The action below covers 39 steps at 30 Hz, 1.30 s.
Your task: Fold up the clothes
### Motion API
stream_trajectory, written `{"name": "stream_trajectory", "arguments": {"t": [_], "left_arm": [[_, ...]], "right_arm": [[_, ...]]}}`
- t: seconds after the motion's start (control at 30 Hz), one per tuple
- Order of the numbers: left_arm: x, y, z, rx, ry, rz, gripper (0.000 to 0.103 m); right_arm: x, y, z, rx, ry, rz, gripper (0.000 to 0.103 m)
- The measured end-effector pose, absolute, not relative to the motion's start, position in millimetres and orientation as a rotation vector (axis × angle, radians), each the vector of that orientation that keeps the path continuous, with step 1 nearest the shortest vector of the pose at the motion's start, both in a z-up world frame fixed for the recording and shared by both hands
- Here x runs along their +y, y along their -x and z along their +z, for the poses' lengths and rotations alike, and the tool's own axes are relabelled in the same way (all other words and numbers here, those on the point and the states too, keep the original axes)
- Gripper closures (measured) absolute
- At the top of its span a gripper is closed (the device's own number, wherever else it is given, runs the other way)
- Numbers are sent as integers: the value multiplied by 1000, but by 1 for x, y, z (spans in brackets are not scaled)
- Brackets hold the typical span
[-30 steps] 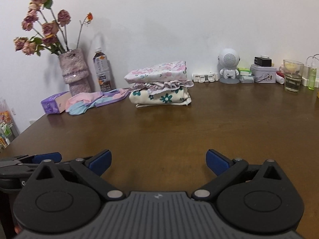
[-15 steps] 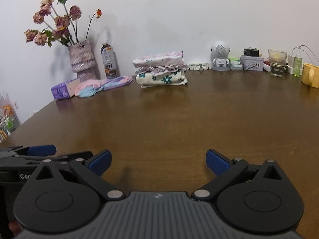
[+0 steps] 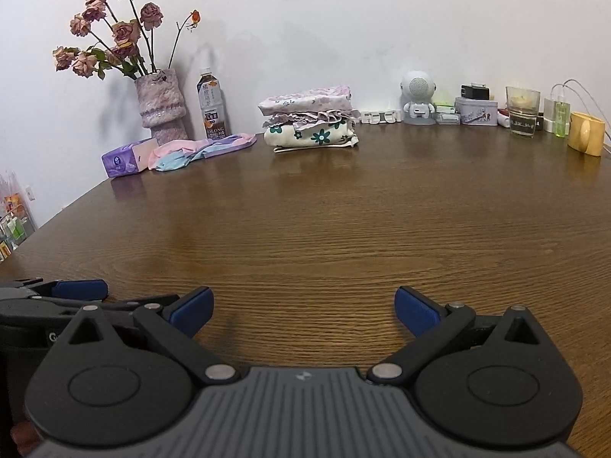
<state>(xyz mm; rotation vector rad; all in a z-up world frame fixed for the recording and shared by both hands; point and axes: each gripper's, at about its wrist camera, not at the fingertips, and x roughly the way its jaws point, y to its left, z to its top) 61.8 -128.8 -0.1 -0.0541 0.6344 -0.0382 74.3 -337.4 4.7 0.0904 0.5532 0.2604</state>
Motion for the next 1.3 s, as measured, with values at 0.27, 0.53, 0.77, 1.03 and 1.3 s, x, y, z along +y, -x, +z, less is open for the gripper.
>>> {"name": "stream_trajectory", "arguments": {"t": [0.27,0.53,0.77,1.03,1.3], "left_arm": [[-128,-58,0,624,62,-31,7],[-126,-58,0,624,64,-36,7],[-125,-60,1,626,65,-38,6],[-125,-61,0,629,67,-38,3],[-125,-61,0,630,68,-39,3]], "right_arm": [[-337,-72,5,534,-74,257,0],[-337,-74,6,532,-75,250,0],[-339,-74,6,528,-79,254,0],[-340,-72,5,521,-81,253,0],[-341,-73,5,521,-85,256,0]]}}
